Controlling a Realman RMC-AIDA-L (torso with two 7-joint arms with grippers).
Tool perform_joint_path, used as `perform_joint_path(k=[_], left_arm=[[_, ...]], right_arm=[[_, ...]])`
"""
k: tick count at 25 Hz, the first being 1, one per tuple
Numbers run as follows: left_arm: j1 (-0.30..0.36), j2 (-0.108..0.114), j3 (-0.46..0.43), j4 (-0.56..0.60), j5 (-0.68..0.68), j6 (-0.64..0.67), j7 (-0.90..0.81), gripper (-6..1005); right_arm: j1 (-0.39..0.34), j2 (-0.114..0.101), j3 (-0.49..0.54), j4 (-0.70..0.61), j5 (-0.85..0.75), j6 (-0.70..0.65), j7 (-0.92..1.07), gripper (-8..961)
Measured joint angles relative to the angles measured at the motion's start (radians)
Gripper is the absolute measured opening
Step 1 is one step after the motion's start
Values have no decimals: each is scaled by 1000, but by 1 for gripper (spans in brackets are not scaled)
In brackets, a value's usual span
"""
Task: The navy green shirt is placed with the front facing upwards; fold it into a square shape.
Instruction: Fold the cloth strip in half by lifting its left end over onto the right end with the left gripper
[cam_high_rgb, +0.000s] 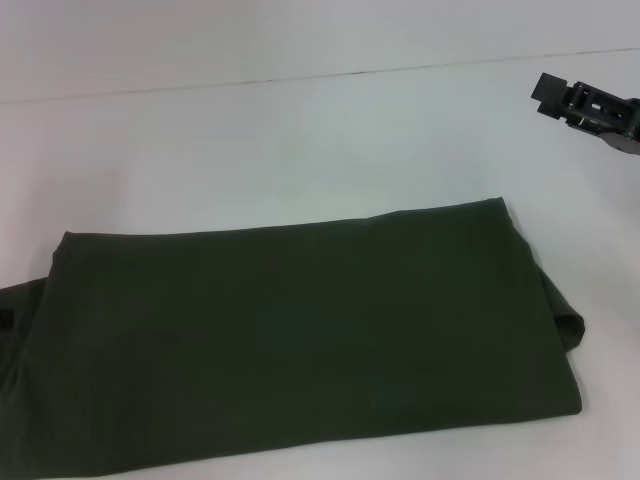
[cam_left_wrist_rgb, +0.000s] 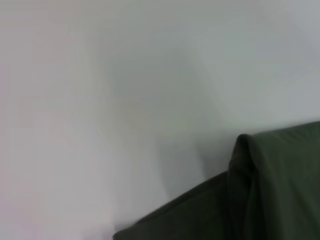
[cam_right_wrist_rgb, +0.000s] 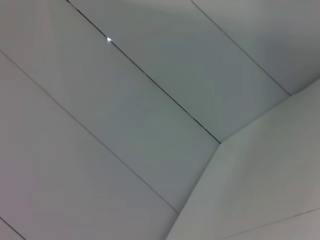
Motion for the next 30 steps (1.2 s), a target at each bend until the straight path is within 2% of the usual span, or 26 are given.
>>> perform_joint_path(k=[6,8,14,25,30], left_arm=[[12,3,-41,32,3,-3,-3,240],[20,3,-43,52,5,-3,-7,480],[33,8,-41,76,29,33,-13,715],[25,7,-11,41,65,78,2,908],[12,8,-5,10,65,81,10,915]], right_arm=[[0,1,0,2,6,3,-7,884],[0,2,0,4,8,3,-11,884],[0,7,0,2,16,2,-16,885],[0,5,2,7,18,9,-24,885],[1,3,2,9,19,9,-25,884]])
